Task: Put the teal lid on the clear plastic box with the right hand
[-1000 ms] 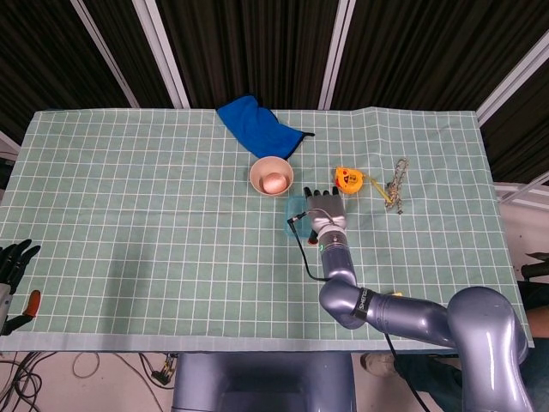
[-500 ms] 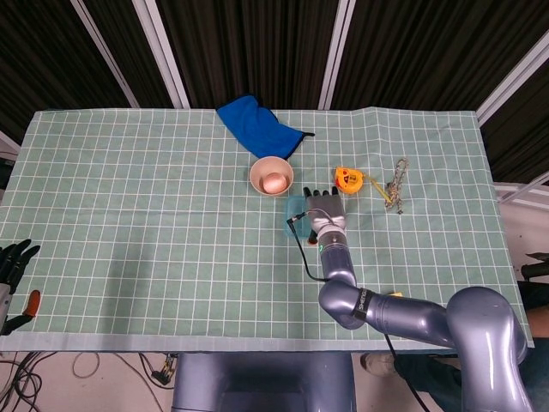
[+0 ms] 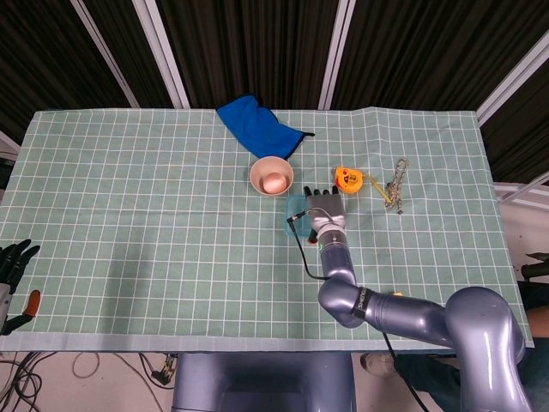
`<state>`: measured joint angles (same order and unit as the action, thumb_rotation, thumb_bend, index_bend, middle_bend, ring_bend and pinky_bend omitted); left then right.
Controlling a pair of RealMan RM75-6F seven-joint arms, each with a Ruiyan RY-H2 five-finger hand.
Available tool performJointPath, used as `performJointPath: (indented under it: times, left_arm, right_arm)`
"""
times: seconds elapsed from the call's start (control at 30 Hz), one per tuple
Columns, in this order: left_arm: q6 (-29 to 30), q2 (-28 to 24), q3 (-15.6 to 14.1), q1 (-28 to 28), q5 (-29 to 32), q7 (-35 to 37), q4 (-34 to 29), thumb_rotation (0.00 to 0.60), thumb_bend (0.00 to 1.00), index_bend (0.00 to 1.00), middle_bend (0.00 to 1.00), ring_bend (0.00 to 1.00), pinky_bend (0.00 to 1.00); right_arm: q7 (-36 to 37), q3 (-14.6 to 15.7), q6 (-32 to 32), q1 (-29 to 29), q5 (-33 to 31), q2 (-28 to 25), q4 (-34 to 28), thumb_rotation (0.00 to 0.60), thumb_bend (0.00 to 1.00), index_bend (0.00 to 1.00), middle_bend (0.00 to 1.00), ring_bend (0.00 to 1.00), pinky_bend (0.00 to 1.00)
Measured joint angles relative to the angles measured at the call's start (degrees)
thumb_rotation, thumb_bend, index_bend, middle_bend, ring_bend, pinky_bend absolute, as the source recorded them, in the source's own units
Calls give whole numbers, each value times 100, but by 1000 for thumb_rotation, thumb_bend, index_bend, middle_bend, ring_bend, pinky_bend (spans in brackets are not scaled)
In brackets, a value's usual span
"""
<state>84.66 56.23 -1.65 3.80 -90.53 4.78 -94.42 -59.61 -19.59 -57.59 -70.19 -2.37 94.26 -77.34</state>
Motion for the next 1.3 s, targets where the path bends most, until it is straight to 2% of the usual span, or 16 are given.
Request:
performJointPath:
  times: [1.3]
  left_arm:
    - [-24,-6,5,-1,35,-2,-20,600,526,62,0,0,0]
  right_arm:
    - [25,10,-2,5,21,59,158,600,223,0,540,164,0]
